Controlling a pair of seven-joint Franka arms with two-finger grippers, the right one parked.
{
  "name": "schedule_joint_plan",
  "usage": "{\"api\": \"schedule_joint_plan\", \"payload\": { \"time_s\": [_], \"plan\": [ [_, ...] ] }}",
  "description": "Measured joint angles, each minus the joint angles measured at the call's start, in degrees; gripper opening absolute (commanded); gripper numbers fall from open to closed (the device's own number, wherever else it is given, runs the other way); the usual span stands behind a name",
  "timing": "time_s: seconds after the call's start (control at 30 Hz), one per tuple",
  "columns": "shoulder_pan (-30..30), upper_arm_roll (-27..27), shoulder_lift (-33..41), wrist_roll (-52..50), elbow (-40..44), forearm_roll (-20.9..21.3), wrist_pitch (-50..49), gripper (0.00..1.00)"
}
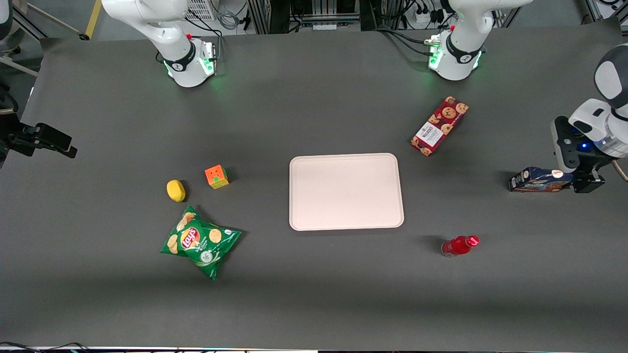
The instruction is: Place cookie box on tray
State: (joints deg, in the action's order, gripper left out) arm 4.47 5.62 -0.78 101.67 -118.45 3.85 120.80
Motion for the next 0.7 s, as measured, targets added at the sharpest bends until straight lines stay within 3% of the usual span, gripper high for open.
{"api": "schedule_joint_plan", "payload": {
  "time_s": [0.7],
  "plan": [
    [1.29, 5.79, -7.2, 1.96, -5.07, -0.94, 11.16, 1.0]
  ]
}}
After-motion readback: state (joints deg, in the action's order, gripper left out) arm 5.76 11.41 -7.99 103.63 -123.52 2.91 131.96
